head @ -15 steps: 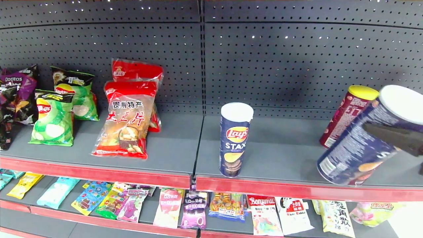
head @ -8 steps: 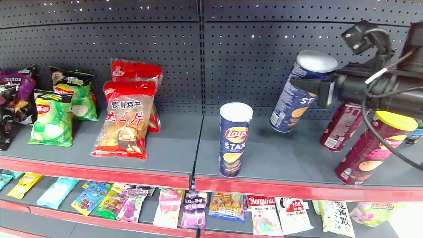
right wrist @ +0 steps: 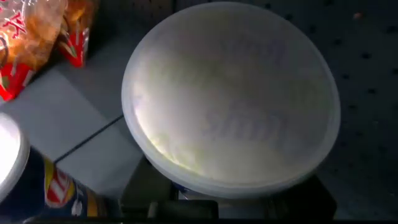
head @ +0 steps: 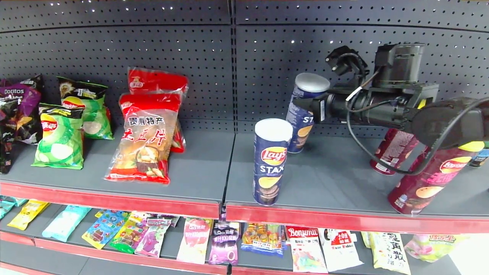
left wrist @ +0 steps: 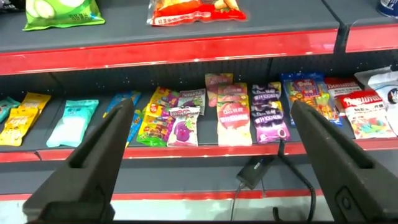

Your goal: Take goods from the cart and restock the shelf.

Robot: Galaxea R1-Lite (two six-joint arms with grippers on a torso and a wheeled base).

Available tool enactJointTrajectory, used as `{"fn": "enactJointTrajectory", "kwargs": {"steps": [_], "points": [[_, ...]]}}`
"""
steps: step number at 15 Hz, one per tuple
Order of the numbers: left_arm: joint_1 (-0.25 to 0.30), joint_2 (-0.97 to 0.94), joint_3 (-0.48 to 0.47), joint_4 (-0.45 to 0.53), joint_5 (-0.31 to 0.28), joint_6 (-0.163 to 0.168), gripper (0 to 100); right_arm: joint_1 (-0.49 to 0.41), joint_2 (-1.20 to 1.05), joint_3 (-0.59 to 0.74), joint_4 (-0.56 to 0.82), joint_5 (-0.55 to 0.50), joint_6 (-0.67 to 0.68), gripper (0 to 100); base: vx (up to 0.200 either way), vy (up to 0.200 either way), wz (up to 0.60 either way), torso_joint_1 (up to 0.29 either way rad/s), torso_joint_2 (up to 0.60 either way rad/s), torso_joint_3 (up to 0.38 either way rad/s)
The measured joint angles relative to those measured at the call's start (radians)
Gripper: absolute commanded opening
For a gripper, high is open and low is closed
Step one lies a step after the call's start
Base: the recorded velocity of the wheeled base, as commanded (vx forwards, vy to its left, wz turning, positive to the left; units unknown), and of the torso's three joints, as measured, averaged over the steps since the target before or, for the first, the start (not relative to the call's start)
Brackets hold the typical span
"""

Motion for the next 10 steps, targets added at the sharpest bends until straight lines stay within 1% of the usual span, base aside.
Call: {"fn": "enactJointTrajectory", "kwargs": {"steps": [5,10], "points": [[0.000,0.000,0.005,0.000,0.000,0.000,100,0.036,0.113,-0.087,0.000,-0.034,0.017,0,0.000,0.000,0.00,0.000,0.00,0.000],[0.000,0.000,0.016,0.000,0.000,-0.001,100,0.050,0.174,-0.129,0.000,-0.040,0.020,0,0.000,0.000,0.00,0.000,0.00,0.000]]}}
